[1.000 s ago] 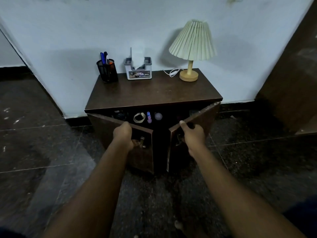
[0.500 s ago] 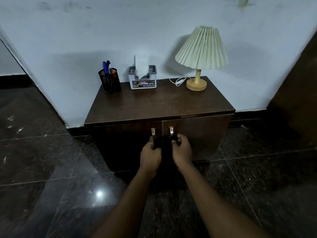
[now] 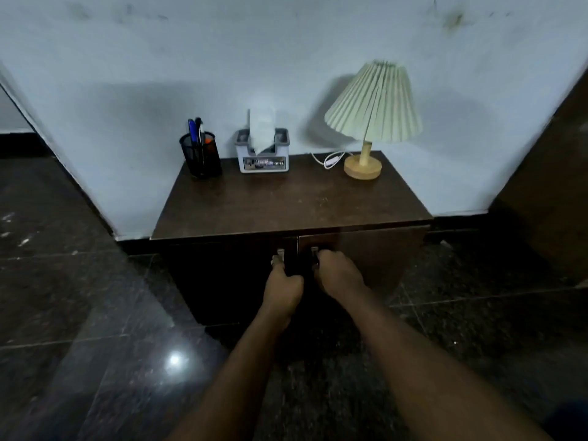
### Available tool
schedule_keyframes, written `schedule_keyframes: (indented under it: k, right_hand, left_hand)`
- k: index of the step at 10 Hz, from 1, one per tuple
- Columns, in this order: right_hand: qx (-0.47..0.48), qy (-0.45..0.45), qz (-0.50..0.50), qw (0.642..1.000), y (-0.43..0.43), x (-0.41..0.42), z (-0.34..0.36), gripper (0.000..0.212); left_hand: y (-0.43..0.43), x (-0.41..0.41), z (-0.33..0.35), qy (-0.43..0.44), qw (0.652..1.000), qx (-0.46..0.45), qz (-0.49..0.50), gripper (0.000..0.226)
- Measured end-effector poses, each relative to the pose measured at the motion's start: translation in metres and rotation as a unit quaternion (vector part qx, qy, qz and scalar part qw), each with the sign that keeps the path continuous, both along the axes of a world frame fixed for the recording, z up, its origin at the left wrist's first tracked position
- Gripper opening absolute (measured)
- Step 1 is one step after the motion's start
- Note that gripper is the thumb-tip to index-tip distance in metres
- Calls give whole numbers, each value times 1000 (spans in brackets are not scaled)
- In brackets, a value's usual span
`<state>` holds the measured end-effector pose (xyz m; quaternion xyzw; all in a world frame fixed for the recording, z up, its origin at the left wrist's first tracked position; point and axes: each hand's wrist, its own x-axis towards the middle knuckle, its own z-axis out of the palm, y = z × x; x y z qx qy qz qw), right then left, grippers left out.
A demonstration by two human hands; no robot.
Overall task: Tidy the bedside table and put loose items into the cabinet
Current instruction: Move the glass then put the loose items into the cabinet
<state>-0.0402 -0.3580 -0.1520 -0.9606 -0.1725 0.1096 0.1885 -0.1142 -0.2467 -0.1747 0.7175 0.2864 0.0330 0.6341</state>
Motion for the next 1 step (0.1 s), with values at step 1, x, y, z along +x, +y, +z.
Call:
schedule_keyframes:
  k: [1]
  right_hand:
    - [-68, -23, 85, 994, -3, 6, 47, 24]
  left_hand:
    - [4, 7, 40, 20, 997, 69, -38, 81]
